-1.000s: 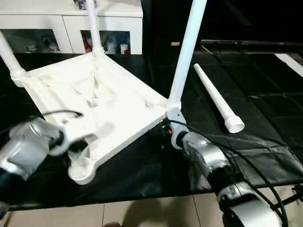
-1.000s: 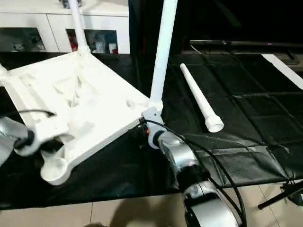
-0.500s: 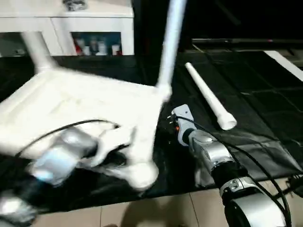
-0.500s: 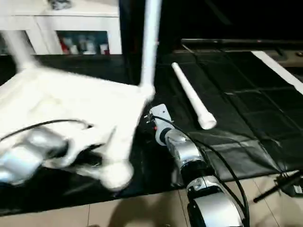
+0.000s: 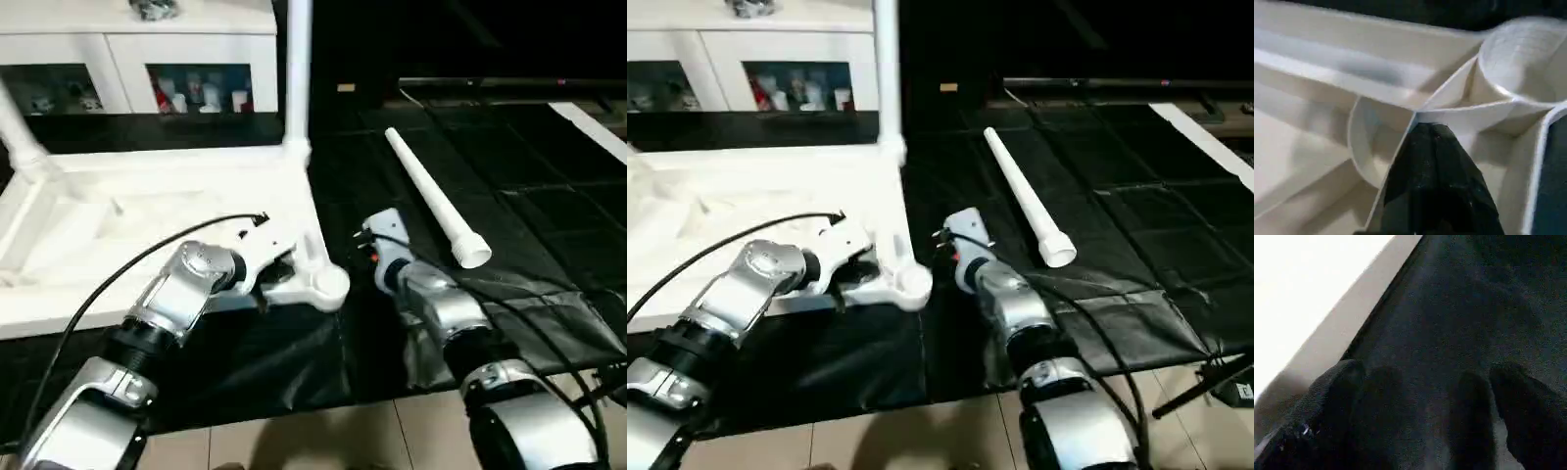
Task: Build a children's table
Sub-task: Rotate table base
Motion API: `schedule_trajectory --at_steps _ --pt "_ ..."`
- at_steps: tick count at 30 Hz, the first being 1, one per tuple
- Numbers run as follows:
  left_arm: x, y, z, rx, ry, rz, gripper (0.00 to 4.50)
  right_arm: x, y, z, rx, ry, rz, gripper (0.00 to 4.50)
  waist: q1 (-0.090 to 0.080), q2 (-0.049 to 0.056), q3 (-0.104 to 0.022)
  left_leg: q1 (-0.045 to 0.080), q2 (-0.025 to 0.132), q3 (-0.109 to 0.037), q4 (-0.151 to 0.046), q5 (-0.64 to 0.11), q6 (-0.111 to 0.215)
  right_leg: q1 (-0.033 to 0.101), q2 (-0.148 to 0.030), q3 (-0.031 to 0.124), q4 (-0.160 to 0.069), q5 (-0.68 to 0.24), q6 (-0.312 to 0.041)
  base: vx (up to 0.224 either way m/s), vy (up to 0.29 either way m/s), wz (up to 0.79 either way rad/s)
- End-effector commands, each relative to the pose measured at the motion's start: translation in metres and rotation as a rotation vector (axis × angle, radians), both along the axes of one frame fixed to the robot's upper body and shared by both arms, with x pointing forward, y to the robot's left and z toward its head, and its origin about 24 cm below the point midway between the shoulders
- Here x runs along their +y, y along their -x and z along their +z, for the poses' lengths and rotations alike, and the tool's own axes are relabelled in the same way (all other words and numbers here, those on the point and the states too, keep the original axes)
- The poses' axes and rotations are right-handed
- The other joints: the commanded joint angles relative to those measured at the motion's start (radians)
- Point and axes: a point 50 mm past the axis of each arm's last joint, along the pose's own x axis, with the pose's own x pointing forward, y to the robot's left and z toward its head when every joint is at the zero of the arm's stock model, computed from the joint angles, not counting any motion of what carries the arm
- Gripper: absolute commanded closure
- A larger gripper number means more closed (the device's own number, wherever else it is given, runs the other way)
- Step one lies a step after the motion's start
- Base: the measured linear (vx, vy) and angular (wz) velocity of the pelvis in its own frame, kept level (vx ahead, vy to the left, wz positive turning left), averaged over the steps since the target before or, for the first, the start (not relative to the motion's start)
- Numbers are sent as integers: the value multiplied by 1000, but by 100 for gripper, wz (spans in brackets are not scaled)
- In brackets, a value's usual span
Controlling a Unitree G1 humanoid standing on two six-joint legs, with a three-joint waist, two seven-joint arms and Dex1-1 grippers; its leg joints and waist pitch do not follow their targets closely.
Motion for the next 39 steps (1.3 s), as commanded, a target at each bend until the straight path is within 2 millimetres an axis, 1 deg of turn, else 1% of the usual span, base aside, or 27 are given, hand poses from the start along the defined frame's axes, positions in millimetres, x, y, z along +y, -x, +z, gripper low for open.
schedule_trajectory --at_steps 1,3,5,8,9,11,12,13,14,15,16,20,21,23,24,25,26,27,28,29,32,33,34,35,36,37,39 --pt "-2 0 24 -65 114 -9 447 -11 -15 27 -68 -20 -40 0 9 11 -86 13 65 -29 -57 -47 54 68 -91 72 -45 -3 -255 0 0 0" --pt "-1 1 27 -70 144 -5 447 -14 -18 31 -77 -20 -54 0 10 8 -83 9 61 -26 -56 -62 62 68 -90 71 -47 -14 -261 0 0 0" --pt "7 5 34 -83 202 38 430 -30 -30 47 -109 -5 -107 0 8 7 -79 11 64 -28 -57 -108 45 69 -95 70 -53 -91 -256 0 0 0" --pt "15 9 40 -106 215 63 418 -45 -38 59 -144 53 -158 0 13 -1 -71 15 60 -25 -59 -149 25 63 -89 69 -68 -200 -216 0 0 0" --pt "21 15 45 -123 224 73 408 -55 -42 68 -168 60 -193 0 13 0 -74 14 64 -28 -59 -146 19 64 -94 69 -61 -203 -215 0 0 0" --pt "25 20 49 -149 226 72 392 -59 -44 74 -169 10 -208 0 14 1 -73 11 60 -27 -58 -139 23 64 -88 69 -61 -189 -208 0 0 0" --pt "27 23 51 -156 230 70 375 -62 -45 76 -170 44 -218 0 15 2 -76 9 62 -28 -57 -122 30 66 -89 69 -55 -156 -216 0 0 0" --pt "30 30 55 -171 231 60 375 -66 -47 81 -181 49 -231 0 19 9 -74 10 59 -28 -57 -118 36 64 -87 68 -56 -143 -219 0 0 0" --pt "32 34 57 -168 237 54 371 -68 -48 84 -179 29 -253 0 16 6 -76 6 61 -29 -56 -115 37 67 -89 68 -52 -131 -225 0 0 0" --pt "33 37 59 -165 241 50 348 -70 -49 85 -177 7 -266 0 19 13 -76 8 60 -29 -56 -115 39 65 -87 67 -52 -120 -233 0 0 0" --pt "34 40 60 -163 242 48 348 -73 -50 86 -173 21 -292 0 20 12 -75 10 59 -28 -56 -121 39 63 -85 67 -51 -115 -238 0 0 0" --pt "39 49 65 -145 226 57 319 -82 -50 85 -149 85 -327 0 25 14 -73 8 60 -30 -57 -151 19 64 -87 67 -51 -147 -238 0 0 0" --pt "41 51 66 -136 220 62 310 -85 -50 86 -141 79 -346 0 28 16 -70 13 58 -27 -56 -168 15 58 -83 67 -55 -162 -232 0 0 0" --pt "47 62 71 -121 219 81 292 -94 -49 84 -99 71 -405 0 32 18 -60 11 58 -29 -60 -202 2 56 -81 68 -58 -192 -221 0 0 0" --pt "49 68 74 -116 220 92 285 -98 -48 83 -88 92 -420 0 32 18 -49 9 55 -29 -63 -222 -1 52 -79 68 -63 -219 -209 0 0 0" --pt "50 71 75 -113 221 96 285 -100 -47 82 -84 106 -426 0 32 21 -46 10 56 -30 -63 -240 -6 49 -80 68 -63 -234 -208 0 0 0" --pt "51 73 76 -111 221 99 276 -102 -47 81 -81 115 -431 0 29 17 -47 10 55 -31 -64 -247 -4 52 -79 67 -65 -248 -204 0 0 0" --pt "53 79 77 -105 221 114 267 -104 -46 81 -79 129 -437 0 30 18 -33 10 53 -31 -65 -270 -1 46 -79 68 -72 -299 -185 0 0 0" --pt "53 81 77 -104 221 118 267 -105 -46 81 -78 129 -437 0 29 17 -33 9 53 -32 -65 -269 1 47 -80 68 -72 -306 -181 0 0 0" --pt "55 87 78 -98 222 128 258 -106 -46 80 -76 128 -438 0 28 16 -23 6 52 -32 -67 -273 3 43 -79 69 -74 -315 -177 0 0 0" --pt "59 98 76 -75 211 146 242 -111 -44 78 -65 156 -443 0 25 13 -11 4 50 -33 -67 -253 21 41 -77 70 -73 -319 -169 0 0 0" --pt "60 101 76 -72 204 151 217 -112 -44 77 -62 168 -445 0 25 14 -9 1 50 -32 -65 -214 35 40 -74 70 -69 -272 -181 0 0 0" --pt "60 103 76 -70 197 155 217 -113 -43 77 -58 176 -448 0 24 12 2 -2 49 -31 -67 -210 41 35 -73 71 -71 -267 -184 0 0 0" --pt "61 106 76 -69 189 158 204 -115 -43 76 -52 180 -452 0 24 13 2 -3 50 -32 -67 -204 44 37 -73 71 -69 -260 -188 0 0 0" --pt "61 112 76 -56 182 164 204 -119 -41 74 -40 190 -465 0 21 10 16 -5 51 -32 -70 -195 52 34 -73 73 -68 -243 -192 0 0 0" --pt "62 117 76 -47 176 169 198 -122 -40 74 -31 182 -482 0 21 10 11 -7 50 -32 -65 -158 59 38 -74 74 -60 -197 -206 0 0 0" --pt "64 121 77 -38 167 182 165 -123 -40 74 -22 166 -492 0 21 10 19 -14 48 -28 -59 -71 107 35 -67 74 -46 -71 -246 0 0 0"
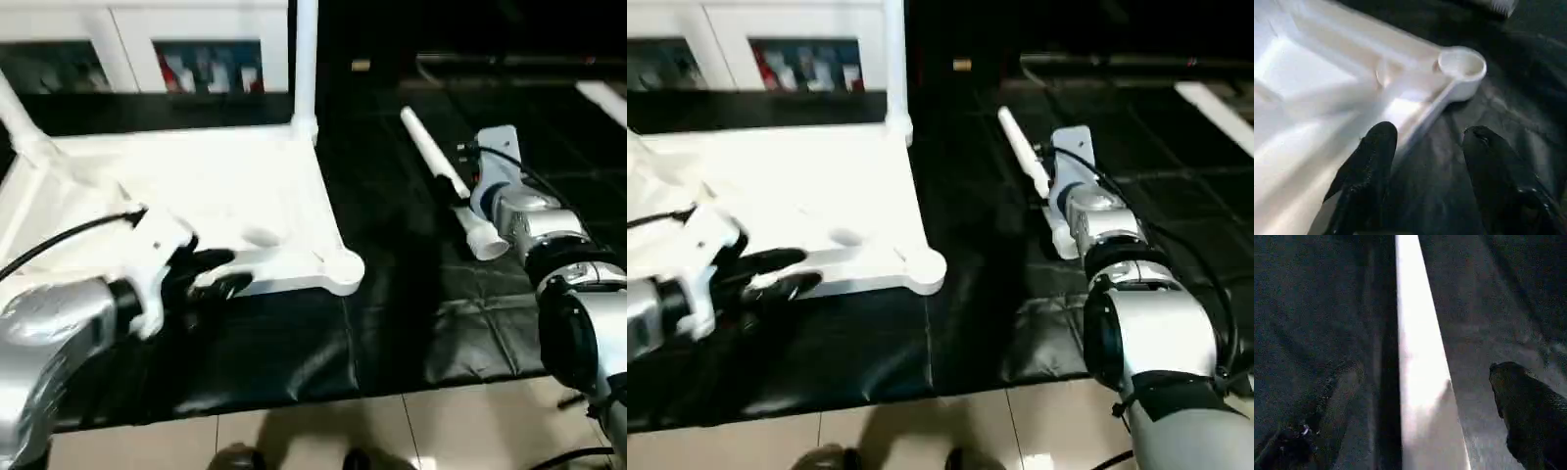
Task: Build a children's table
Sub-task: Rotate table base, then pick table leg
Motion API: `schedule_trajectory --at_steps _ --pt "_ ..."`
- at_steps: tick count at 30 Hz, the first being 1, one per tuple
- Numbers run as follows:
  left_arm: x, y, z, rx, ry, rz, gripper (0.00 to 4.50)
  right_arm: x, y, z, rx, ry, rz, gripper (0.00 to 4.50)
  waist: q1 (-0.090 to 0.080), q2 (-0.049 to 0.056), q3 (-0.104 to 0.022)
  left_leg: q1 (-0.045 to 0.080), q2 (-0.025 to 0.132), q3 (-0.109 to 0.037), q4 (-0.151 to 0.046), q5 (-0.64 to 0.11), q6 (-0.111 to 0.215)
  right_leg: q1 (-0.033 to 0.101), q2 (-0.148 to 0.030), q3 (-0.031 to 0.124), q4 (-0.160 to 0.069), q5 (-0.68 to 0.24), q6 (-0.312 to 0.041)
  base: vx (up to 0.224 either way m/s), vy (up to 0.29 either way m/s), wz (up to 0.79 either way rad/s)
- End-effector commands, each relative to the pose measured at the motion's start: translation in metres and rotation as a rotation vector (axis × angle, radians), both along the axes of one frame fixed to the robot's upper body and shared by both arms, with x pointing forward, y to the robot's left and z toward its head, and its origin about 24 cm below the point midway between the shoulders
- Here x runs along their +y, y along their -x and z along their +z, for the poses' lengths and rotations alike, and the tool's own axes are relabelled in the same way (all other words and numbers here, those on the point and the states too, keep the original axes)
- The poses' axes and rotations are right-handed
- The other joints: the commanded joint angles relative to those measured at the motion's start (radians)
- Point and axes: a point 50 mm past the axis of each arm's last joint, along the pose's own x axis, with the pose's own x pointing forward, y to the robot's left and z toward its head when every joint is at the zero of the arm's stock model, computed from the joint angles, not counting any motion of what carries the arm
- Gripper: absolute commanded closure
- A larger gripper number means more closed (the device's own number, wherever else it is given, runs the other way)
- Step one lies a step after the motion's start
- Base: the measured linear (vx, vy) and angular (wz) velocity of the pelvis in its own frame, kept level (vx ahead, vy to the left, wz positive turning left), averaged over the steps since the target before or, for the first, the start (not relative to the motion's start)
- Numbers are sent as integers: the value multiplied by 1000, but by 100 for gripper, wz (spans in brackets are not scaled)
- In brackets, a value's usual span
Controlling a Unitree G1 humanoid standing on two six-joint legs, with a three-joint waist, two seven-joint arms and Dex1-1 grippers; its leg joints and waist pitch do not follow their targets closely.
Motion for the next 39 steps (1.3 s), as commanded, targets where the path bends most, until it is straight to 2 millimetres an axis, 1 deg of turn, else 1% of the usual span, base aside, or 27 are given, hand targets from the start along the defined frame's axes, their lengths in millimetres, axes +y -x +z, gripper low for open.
schedule_trajectory --at_steps 1,3,4,5,6,7,9,10,11,12,15,16,17,19,21,22,23,24,25,26,28,29,30,31,34,36,39 --pt "2 4 5 -8 -15 14 165 -6 2 -1 17 -8 -27 0 -5 5 -61 10 48 -29 -63 -73 104 64 -68 71 -55 -71 -245 0 0 0" --pt "4 7 5 -3 -26 24 155 -6 2 -1 29 -18 -22 0 -5 4 -52 8 49 -28 -60 -44 139 64 -70 71 -52 -35 -267 0 0 0" --pt "5 9 6 0 -31 32 144 -6 2 -1 42 -20 -15 0 -6 1 -47 5 50 -27 -58 -19 155 62 -68 72 -48 -9 -278 0 0 0" --pt "6 11 6 2 -37 41 131 -6 3 -2 58 -16 -10 0 -7 -3 -43 4 50 -26 -59 -21 159 62 -68 71 -50 -15 -280 0 0 0" --pt "7 12 6 3 -38 43 131 -6 3 -2 65 -18 -14 0 -8 2 -37 7 52 -26 -61 -41 159 59 -70 71 -55 -50 -280 0 0 0" --pt "8 13 7 5 -40 48 115 -6 3 -3 82 -24 -22 0 -8 3 -33 9 54 -27 -62 -63 146 59 -71 72 -58 -85 -276 0 0 0" --pt "8 13 9 4 -39 52 108 -7 4 -3 119 -50 -27 0 -12 -3 -31 14 54 -26 -64 -91 124 59 -70 72 -61 -123 -269 0 0 0" --pt "8 13 9 2 -40 54 97 -7 5 -3 134 -72 -28 29 -13 -2 -28 13 55 -27 -66 -96 113 59 -71 73 -61 -126 -268 0 0 0" --pt "8 12 10 0 -42 57 97 -6 5 -3 155 -120 -33 29 -14 -1 -26 13 56 -27 -67 -101 109 59 -72 74 -61 -128 -267 0 0 0" --pt "8 12 10 0 -44 58 77 -6 6 -3 165 -149 -36 36 -15 -3 -27 14 56 -28 -67 -99 103 61 -72 75 -59 -120 -268 0 0 0" --pt "7 12 11 8 -43 44 64 -3 8 -4 209 -244 -30 70 -15 -5 -29 15 56 -27 -65 -83 105 62 -74 76 -56 -100 -274 0 0 0" --pt "5 13 10 22 -40 24 55 -4 9 -5 229 -252 -23 70 -16 -7 -31 14 56 -26 -64 -78 106 63 -74 76 -56 -97 -276 0 0 0" --pt "4 14 10 32 -40 8 55 -6 10 -6 236 -245 -31 80 -15 -8 -33 14 55 -25 -63 -72 106 64 -75 76 -55 -94 -280 0 0 0" --pt "3 15 10 41 -40 -4 32 -8 11 -6 240 -238 -39 98 -14 -7 -33 13 56 -25 -62 -65 105 63 -76 76 -54 -92 -283 0 0 0" --pt "1 17 7 66 -43 -32 21 -11 12 -7 256 -230 -47 117 -15 -10 -40 13 55 -24 -60 -60 103 66 -76 75 -53 -94 -284 0 0 0" --pt "1 17 7 69 -44 -37 11 -11 13 -7 259 -228 -47 124 -14 -9 -39 13 55 -24 -60 -60 103 65 -76 75 -54 -98 -284 0 0 0" --pt "0 17 6 76 -42 -41 4 -13 13 -8 264 -226 -54 132 -15 -12 -42 13 55 -22 -59 -60 102 66 -76 76 -54 -100 -283 0 0 0" --pt "-1 17 5 81 -38 -45 0 -15 14 -9 270 -218 -65 143 -15 -11 -41 11 55 -23 -59 -59 99 66 -77 76 -54 -104 -282 0 0 0" --pt "-2 17 5 82 -37 -48 0 -16 15 -9 273 -215 -70 153 -16 -13 -43 11 55 -23 -58 -55 97 67 -77 76 -53 -103 -281 0 0 0" --pt "-2 16 5 82 -36 -48 0 -16 15 -9 274 -216 -71 161 -16 -12 -43 11 54 -23 -58 -55 96 67 -77 77 -53 -103 -281 0 0 0" --pt "-3 14 5 82 -29 -45 0 -19 16 -11 281 -207 -87 187 -17 -16 -47 12 54 -23 -57 -58 91 68 -77 77 -53 -110 -276 0 0 0" --pt "-3 14 5 82 -28 -45 0 -20 17 -11 282 -203 -89 187 -18 -17 -48 13 54 -22 -57 -59 91 67 -77 77 -54 -110 -275 0 0 0" --pt "-3 13 5 82 -27 -43 0 -21 17 -11 286 -191 -89 197 -19 -22 -51 13 53 -22 -56 -55 92 69 -76 77 -53 -107 -273 0 0 0" --pt "-3 13 5 81 -26 -43 0 -21 17 -12 286 -188 -90 213 -18 -22 -52 11 52 -22 -55 -47 93 69 -77 78 -51 -102 -272 0 0 0" --pt "-3 11 6 76 -22 -43 0 -21 17 -12 284 -181 -92 235 -20 -23 -56 10 52 -22 -53 -41 92 70 -76 77 -48 -91 -271 0 0 0" --pt "-3 11 7 71 -15 -44 0 -21 17 -12 287 -168 -91 251 -21 -28 -60 11 51 -22 -52 -38 92 71 -77 77 -47 -92 -270 0 0 0" --pt "-3 9 7 63 -17 -43 0 -20 17 -13 287 -169 -92 261 -20 -30 -64 12 51 -22 -49 -33 92 72 -77 77 -45 -85 -267 0 0 0"
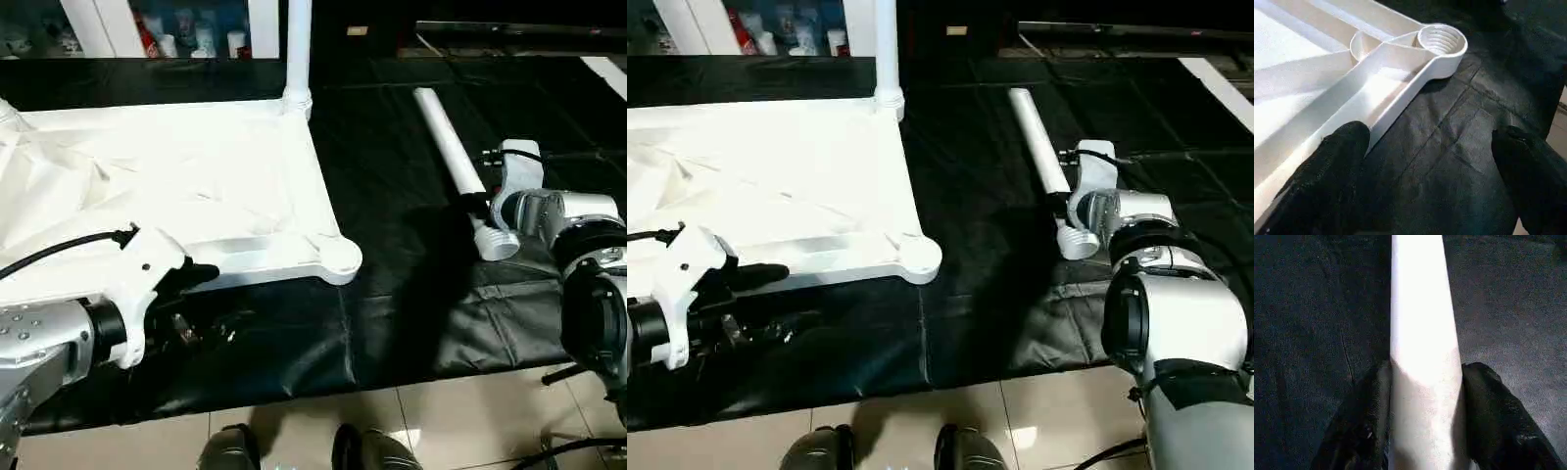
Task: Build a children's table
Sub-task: Pick table leg
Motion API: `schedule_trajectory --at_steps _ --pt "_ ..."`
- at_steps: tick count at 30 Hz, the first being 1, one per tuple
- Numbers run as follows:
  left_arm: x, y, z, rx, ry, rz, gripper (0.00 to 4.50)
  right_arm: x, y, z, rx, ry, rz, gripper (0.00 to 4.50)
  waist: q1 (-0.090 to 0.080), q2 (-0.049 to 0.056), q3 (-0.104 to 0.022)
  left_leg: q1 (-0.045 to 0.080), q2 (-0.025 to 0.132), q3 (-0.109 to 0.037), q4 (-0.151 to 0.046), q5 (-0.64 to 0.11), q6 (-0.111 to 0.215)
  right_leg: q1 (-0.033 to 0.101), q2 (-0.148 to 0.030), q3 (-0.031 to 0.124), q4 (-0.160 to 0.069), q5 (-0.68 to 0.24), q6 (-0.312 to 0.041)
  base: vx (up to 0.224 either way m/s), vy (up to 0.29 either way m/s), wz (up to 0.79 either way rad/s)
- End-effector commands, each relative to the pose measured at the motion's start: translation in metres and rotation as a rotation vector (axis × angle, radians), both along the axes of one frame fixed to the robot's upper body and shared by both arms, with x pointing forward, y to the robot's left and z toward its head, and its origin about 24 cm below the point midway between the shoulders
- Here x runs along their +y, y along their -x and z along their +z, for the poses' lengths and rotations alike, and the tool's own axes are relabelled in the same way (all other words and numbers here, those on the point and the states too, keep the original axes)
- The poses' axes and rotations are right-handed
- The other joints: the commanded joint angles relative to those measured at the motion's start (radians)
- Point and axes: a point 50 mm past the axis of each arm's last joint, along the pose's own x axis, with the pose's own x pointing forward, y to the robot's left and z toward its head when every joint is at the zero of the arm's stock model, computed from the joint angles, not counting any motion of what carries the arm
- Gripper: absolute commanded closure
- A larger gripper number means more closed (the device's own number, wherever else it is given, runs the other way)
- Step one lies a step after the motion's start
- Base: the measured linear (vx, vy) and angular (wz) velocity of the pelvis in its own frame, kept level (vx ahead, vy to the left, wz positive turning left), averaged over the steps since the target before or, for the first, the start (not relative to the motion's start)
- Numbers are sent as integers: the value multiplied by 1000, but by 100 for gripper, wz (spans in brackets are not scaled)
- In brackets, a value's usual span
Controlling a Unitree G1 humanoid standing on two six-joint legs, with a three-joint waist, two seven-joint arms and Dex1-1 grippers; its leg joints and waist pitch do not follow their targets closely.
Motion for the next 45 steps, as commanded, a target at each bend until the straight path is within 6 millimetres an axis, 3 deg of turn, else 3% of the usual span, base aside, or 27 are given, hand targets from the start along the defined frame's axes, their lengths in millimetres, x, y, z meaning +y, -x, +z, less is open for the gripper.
schedule_trajectory --at_steps 1,6,9,11,12,13,14,15,16,17,18,19,21,22,23,24,25,27,28,30,31,32,33,35,36,38,45 --pt "-2 0 -2 5 2 -11 0 -5 7 -13 62 9 -22 263 1 -4 -95 18 50 -22 -55 -32 92 82 -77 74 -54 -80 -263 0 0 0" --pt "-3 -7 -2 -15 9 -2 0 -5 7 -14 50 -7 -38 264 5 -2 -109 18 49 -22 -49 -17 91 83 -75 73 -47 -57 -269 0 0 0" --pt "-6 -19 -3 -49 59 45 0 -7 4 -7 -4 -50 -64 264 8 0 -117 18 50 -22 -44 -45 68 85 -77 74 -46 -77 -270 0 0 0" --pt "-7 -24 -3 -61 76 65 0 -7 2 -3 -30 -66 -72 264 10 6 -127 17 51 -24 -40 -64 49 89 -79 72 -45 -93 -267 0 0 0" --pt "-8 -29 -4 -73 89 91 0 -7 0 1 -64 -65 -74 264 14 19 -140 19 51 -26 -35 -75 35 92 -81 70 -42 -104 -260 0 0 0" --pt "-8 -29 -4 -73 89 91 0 -7 0 1 -64 -65 -74 264 10 13 -138 18 51 -24 -36 -75 35 90 -79 70 -47 -102 -258 0 0 0" --pt "-10 -35 -6 -83 102 113 0 -5 -2 4 -90 -99 -87 264 13 27 -140 15 50 -27 -34 -76 30 92 -79 69 -43 -98 -260 0 0 0" --pt "-10 -36 -7 -84 104 113 0 -5 -2 5 -93 -101 -86 264 11 17 -140 14 49 -25 -34 -95 31 90 -77 68 -49 -116 -249 0 0 0" --pt "-17 -47 -10 -103 142 137 0 1 -6 8 -153 -168 -75 264 12 31 -140 13 47 -27 -33 -116 30 90 -77 68 -53 -142 -243 0 0 0" --pt "-20 -51 -11 -109 155 145 0 4 -7 8 -171 -203 -76 264 11 24 -142 16 48 -25 -33 -140 28 89 -77 68 -60 -172 -230 0 0 0" --pt "-21 -53 -12 -111 161 153 0 5 -7 9 -183 -216 -76 264 14 25 -144 15 48 -27 -33 -158 24 90 -81 67 -62 -212 -217 0 0 0" --pt "-24 -58 -13 -116 170 167 0 7 -8 9 -207 -240 -76 265 13 36 -144 14 48 -29 -33 -165 21 89 -81 66 -64 -227 -212 0 0 0" --pt "-29 -70 -16 -123 192 213 0 14 -10 8 -281 -317 -50 265 13 32 -143 19 46 -24 -34 -202 21 81 -76 65 -80 -276 -181 0 0 0" --pt "-31 -72 -17 -123 196 220 0 16 -10 8 -297 -333 -38 265 14 36 -143 22 49 -28 -34 -212 16 81 -78 64 -79 -295 -175 0 0 0" --pt "-32 -74 -17 -122 198 224 0 17 -10 7 -304 -341 -31 265 10 31 -146 19 49 -32 -37 -222 10 87 -79 59 -79 -334 -165 0 0 0" --pt "-35 -77 -17 -122 214 226 0 22 -9 5 -308 -391 -19 265 8 27 -146 24 48 -31 -37 -233 8 85 -79 59 -85 -360 -158 0 0 0" --pt "-37 -80 -17 -123 227 228 0 25 -9 3 -312 -429 -11 265 11 30 -148 26 47 -31 -36 -228 6 85 -81 60 -86 -368 -153 0 0 0" --pt "-40 -82 -16 -122 245 228 0 30 -9 2 -322 -474 7 266 14 31 -156 24 49 -32 -37 -196 12 86 -78 59 -79 -318 -167 0 0 0" --pt "-44 -86 -14 -119 280 224 0 38 -8 3 -350 -535 56 266 11 22 -155 21 47 -29 -37 -191 20 88 -76 59 -80 -308 -167 0 0 0" --pt "-49 -89 -12 -117 319 217 0 47 -7 4 -384 -600 115 266 19 24 -159 20 48 -30 -37 -163 37 92 -81 62 -77 -279 -157 0 0 0" --pt "-57 -96 -7 -106 400 203 0 66 2 8 -452 -736 258 266 19 15 -161 19 48 -28 -38 -144 50 92 -78 61 -80 -260 -163 0 0 0" --pt "-59 -98 -5 -100 427 200 0 73 7 10 -472 -784 317 266 26 19 -164 21 50 -31 -38 -123 63 95 -82 64 -74 -231 -158 0 0 0" --pt "-62 -100 -4 -93 458 199 0 81 13 13 -491 -835 402 266 27 11 -168 19 53 -32 -39 -100 68 96 -81 61 -72 -216 -167 0 0 0" --pt "-63 -102 -3 -82 486 203 0 85 17 14 -500 -857 443 266 36 16 -168 26 53 -29 -37 -96 75 92 -83 63 -75 -216 -167 0 0 0" --pt "-69 -107 3 -45 588 195 0 94 25 15 -504 -908 534 266 36 7 -167 25 52 -26 -38 -89 69 90 -81 61 -79 -236 -170 0 0 0" --pt "-73 -109 5 -28 626 190 0 97 28 16 -506 -925 569 266 42 12 -165 25 51 -27 -39 -93 60 90 -82 62 -83 -269 -157 0 0 0" --pt "-85 -121 16 28 810 198 0 121 56 21 -492 -1033 787 266 52 1 -163 30 57 -34 -50 -150 22 89 -85 59 -99 -348 -105 0 0 0"
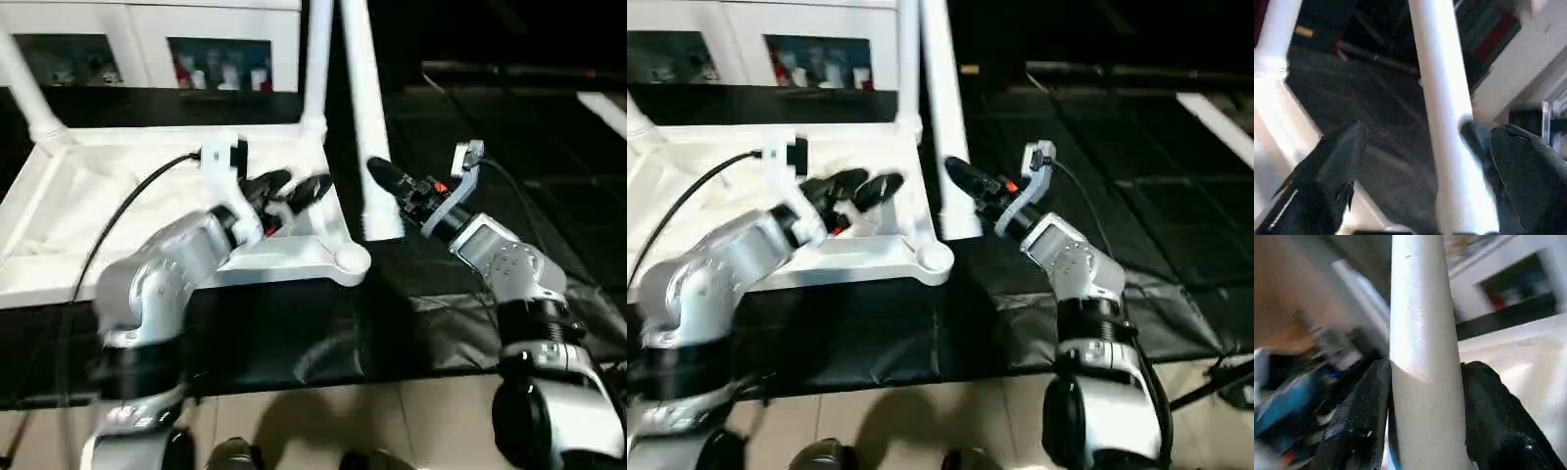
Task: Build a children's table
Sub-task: Pick table leg
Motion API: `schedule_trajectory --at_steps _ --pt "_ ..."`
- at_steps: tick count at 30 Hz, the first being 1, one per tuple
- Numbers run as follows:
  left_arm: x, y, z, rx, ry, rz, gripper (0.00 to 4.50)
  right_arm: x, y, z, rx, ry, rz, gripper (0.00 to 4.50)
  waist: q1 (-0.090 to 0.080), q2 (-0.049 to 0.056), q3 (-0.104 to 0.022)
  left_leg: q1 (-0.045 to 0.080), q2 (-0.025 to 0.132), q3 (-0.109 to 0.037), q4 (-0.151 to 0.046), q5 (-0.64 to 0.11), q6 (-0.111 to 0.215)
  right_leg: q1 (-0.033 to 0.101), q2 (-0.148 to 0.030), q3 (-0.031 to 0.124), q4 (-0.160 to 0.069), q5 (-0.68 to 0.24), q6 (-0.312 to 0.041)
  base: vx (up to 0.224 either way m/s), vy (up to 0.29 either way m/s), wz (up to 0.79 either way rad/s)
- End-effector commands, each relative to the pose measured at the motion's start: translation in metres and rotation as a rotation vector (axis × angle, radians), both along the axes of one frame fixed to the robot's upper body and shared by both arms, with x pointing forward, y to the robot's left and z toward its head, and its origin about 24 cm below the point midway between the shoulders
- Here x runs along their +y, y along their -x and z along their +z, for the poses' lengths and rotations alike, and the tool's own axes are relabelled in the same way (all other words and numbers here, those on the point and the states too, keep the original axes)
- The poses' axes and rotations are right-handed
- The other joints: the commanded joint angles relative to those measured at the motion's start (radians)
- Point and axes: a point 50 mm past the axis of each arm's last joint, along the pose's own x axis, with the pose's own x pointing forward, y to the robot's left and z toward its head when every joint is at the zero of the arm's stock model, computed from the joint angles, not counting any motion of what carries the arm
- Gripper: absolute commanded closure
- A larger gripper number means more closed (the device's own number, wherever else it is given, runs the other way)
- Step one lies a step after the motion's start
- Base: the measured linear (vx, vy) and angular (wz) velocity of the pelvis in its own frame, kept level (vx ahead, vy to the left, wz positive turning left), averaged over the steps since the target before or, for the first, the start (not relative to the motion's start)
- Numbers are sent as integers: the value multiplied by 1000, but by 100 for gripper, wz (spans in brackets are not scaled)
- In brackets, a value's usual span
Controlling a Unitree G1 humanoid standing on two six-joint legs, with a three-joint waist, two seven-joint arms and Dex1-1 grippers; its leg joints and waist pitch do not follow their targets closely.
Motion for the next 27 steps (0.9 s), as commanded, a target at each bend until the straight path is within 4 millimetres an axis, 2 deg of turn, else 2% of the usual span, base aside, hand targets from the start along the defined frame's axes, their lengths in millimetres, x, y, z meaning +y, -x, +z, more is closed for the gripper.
schedule_trajectory --at_steps 1,2,3,5,8,11,13,17,24,26,27 --pt "-1 -5 4 29 77 5 0 7 12 8 -39 -38 83 266 2 0 -104 23 57 -33 -78 -165 15 65 -89 59 -106 -379 -112 0 0 0" --pt "-1 -5 4 29 77 5 0 7 12 8 -39 -38 83 266 0 -1 -102 20 55 -33 -79 -165 13 68 -87 58 -109 -387 -106 0 0 0" --pt "-2 -7 7 36 121 -3 0 10 18 7 -44 -41 113 266 2 2 -103 28 58 -35 -81 -177 3 65 -91 57 -111 -403 -104 0 0 0" --pt "-5 -8 12 41 175 -16 0 14 23 7 -43 -49 138 266 3 1 -104 26 58 -36 -83 -173 -3 70 -92 56 -113 -399 -96 0 0 0" --pt "-8 -9 20 30 222 -36 0 15 25 6 -43 -54 148 266 5 4 -106 23 59 -38 -84 -152 -8 72 -95 57 -107 -346 -112 0 0 0" --pt "-9 -10 24 24 234 -41 0 15 27 6 -48 -37 143 266 7 4 -105 23 57 -36 -83 -153 -9 71 -96 58 -109 -347 -114 0 0 0" --pt "-11 -12 27 20 216 -31 28 17 27 4 -62 25 112 266 8 7 -106 22 58 -37 -83 -150 -12 73 -96 58 -110 -343 -104 0 0 0" --pt "-16 -14 29 20 169 -5 57 20 26 4 -89 99 66 266 7 7 -108 22 58 -40 -84 -137 -18 75 -96 57 -107 -324 -98 0 0 0" --pt "-19 -22 31 41 95 176 119 38 24 4 -183 323 -63 266 3 7 -108 17 58 -43 -85 -127 -20 78 -93 55 -104 -294 -91 0 0 0" --pt "-19 -23 31 52 104 209 122 41 24 3 -196 353 -77 266 2 8 -109 18 58 -42 -85 -129 -21 79 -94 56 -104 -290 -95 0 0 0" --pt "-19 -25 31 65 111 248 145 46 25 0 -222 410 -103 266 3 7 -109 19 59 -43 -85 -131 -19 79 -94 54 -105 -284 -98 0 0 0"
